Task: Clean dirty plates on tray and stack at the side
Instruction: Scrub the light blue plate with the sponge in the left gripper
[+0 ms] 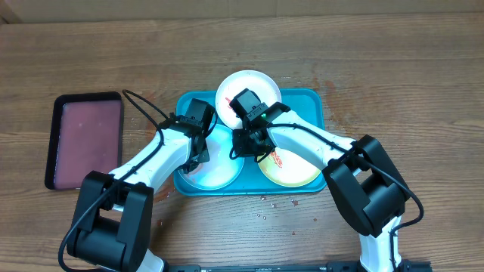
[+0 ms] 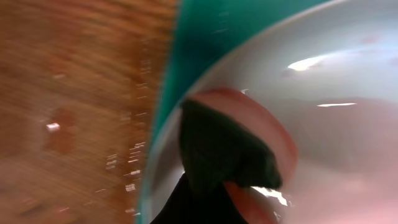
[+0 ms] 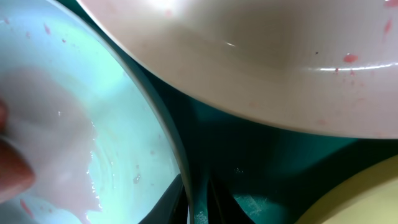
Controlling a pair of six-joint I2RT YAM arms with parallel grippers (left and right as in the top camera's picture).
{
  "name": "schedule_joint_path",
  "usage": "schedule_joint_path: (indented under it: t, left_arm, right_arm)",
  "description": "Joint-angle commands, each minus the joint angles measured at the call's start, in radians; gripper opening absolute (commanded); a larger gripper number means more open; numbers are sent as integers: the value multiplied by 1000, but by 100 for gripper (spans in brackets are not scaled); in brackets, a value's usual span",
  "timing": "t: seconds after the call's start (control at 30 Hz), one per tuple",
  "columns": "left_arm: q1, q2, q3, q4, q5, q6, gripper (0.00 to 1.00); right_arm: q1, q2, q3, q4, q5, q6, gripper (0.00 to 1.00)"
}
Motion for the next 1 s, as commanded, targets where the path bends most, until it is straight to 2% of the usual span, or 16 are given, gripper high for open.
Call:
schedule_joint_path:
  t: [0.0, 0.1, 0.23, 0.3, 0.53, 0.63, 0.73, 0.9, 0.97]
  left_arm:
    - [11, 9, 60, -49, -117, -32, 4]
    - [11, 9, 97, -60, -41, -29, 4]
    - [10, 10, 84, 18, 270, 7, 4]
    - [9, 11, 63, 61, 364, 24, 4]
    - [4, 11, -11, 103, 383, 29, 4]
    - [4, 11, -37, 109, 292, 47, 4]
    - [6, 11, -37, 78, 37, 46, 4]
    - [6, 8, 53, -64, -184, 31, 4]
    - [6, 7, 112, -128, -230, 5, 4]
  right_arm:
    - [5, 2, -14, -6, 16, 4, 13]
    - [5, 2, -14, -5, 16, 4, 13]
    - [5, 2, -14, -3, 20, 4, 13]
    - [5, 2, -13, -2, 26, 4, 13]
    - [5, 2, -13, -2, 26, 4, 13]
    - [5, 2, -14, -2, 26, 4, 13]
    - [4, 2, -14, -6, 26, 4, 13]
    - [5, 2, -14, -13, 26, -3, 13]
    - [5, 2, -13, -11, 26, -3, 13]
